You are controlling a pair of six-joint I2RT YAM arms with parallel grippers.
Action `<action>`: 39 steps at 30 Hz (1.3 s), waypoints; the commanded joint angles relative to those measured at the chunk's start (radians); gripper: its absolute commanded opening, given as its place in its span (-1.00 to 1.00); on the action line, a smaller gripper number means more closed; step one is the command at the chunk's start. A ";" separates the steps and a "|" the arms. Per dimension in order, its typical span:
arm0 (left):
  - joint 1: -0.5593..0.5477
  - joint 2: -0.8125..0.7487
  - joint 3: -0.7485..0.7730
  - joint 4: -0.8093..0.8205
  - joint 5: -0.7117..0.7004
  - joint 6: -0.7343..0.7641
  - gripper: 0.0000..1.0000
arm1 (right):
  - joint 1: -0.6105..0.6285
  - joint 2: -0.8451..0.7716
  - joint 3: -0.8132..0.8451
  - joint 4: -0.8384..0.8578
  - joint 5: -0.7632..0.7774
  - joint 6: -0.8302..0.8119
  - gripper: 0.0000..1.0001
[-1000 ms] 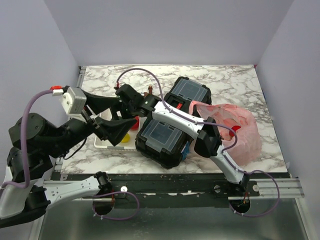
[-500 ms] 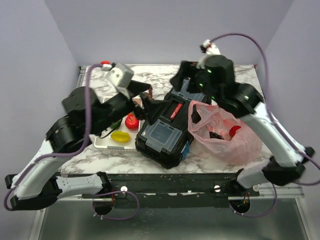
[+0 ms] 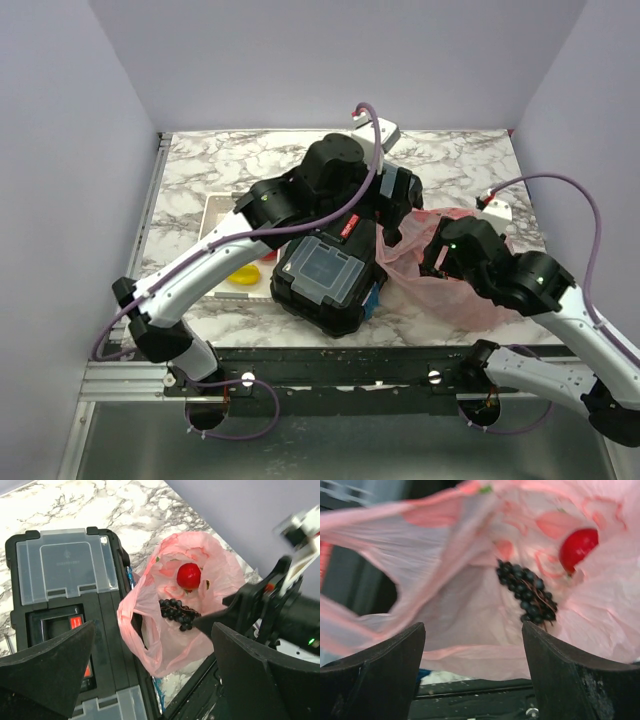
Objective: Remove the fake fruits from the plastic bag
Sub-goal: Adjust the plastic bag at the center of the board.
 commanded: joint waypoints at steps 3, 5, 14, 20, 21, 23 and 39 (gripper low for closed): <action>0.017 0.114 0.112 -0.156 0.043 0.008 0.98 | 0.002 0.020 -0.128 -0.115 0.085 0.218 0.61; 0.030 0.115 0.085 -0.132 0.105 -0.004 0.98 | 0.002 0.038 -0.148 -0.122 0.097 0.256 0.61; 0.037 0.118 -0.028 -0.086 0.277 -0.030 0.72 | -0.157 0.150 -0.120 0.007 -0.026 0.104 0.62; 0.041 0.133 -0.051 -0.105 0.231 -0.001 0.50 | -0.318 0.215 -0.152 0.168 -0.141 -0.073 0.60; 0.042 0.130 -0.060 -0.101 0.229 0.004 0.48 | -0.330 0.243 -0.158 0.175 -0.156 -0.074 0.59; 0.046 0.133 -0.067 -0.099 0.229 0.010 0.35 | -0.358 0.287 -0.179 0.180 -0.197 -0.064 0.46; 0.055 0.165 -0.033 -0.159 0.138 -0.036 0.65 | -0.400 0.225 -0.529 0.246 -0.461 0.204 -0.27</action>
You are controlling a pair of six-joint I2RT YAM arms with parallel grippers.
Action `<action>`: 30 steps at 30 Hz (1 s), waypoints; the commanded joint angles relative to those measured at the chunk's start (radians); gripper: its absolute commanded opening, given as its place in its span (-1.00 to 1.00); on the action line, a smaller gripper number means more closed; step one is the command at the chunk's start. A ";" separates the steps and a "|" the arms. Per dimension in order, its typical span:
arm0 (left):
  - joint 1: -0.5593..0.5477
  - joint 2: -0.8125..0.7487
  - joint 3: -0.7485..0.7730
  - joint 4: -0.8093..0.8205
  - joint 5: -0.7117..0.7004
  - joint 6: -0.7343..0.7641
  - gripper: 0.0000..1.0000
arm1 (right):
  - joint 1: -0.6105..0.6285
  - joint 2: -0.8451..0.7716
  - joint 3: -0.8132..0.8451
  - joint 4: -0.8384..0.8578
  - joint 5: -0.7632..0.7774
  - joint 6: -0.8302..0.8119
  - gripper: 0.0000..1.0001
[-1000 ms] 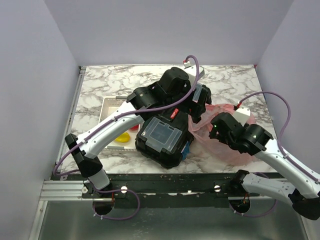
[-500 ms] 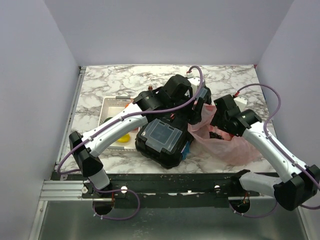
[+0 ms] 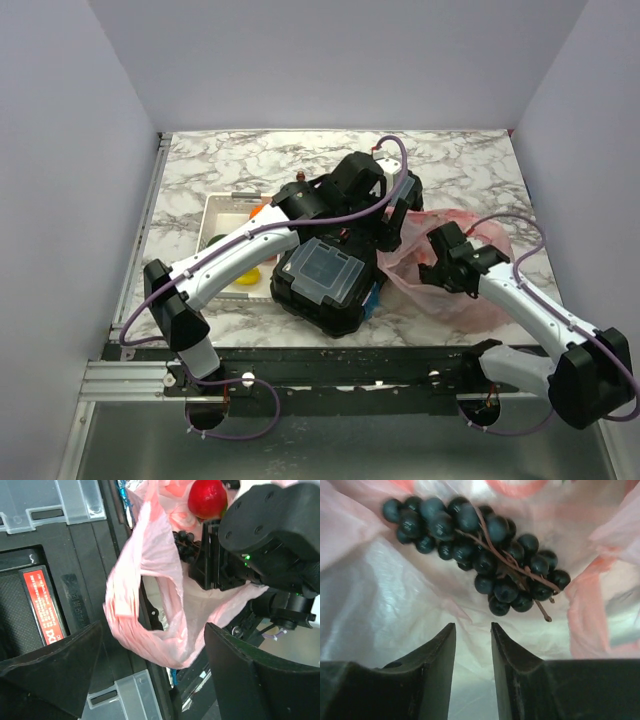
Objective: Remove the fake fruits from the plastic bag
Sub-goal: Adjust the plastic bag at the center of the board.
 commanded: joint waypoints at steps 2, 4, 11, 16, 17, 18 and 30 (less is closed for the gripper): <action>0.002 0.020 0.049 -0.046 -0.086 -0.037 0.67 | -0.005 -0.040 -0.156 0.080 -0.129 0.101 -0.32; 0.003 0.025 0.047 -0.048 -0.106 -0.041 0.68 | -0.005 -0.098 -0.217 0.117 -0.142 0.109 -0.33; 0.005 0.068 0.022 -0.006 -0.096 -0.060 0.57 | -0.004 -0.182 -0.362 0.223 -0.184 0.146 -0.22; 0.006 0.074 -0.017 0.036 -0.063 -0.079 -0.05 | -0.005 -0.137 -0.437 0.371 -0.267 0.145 -0.21; 0.006 0.076 -0.021 0.038 -0.061 -0.073 -0.19 | -0.004 -0.122 -0.432 0.377 -0.262 0.145 -0.17; 0.006 0.079 -0.020 0.033 -0.058 -0.068 -0.41 | -0.003 -0.112 -0.429 0.394 -0.268 0.136 -0.17; 0.006 0.064 -0.043 -0.018 -0.104 -0.037 -1.00 | -0.004 -0.258 -0.165 0.092 0.008 0.112 0.40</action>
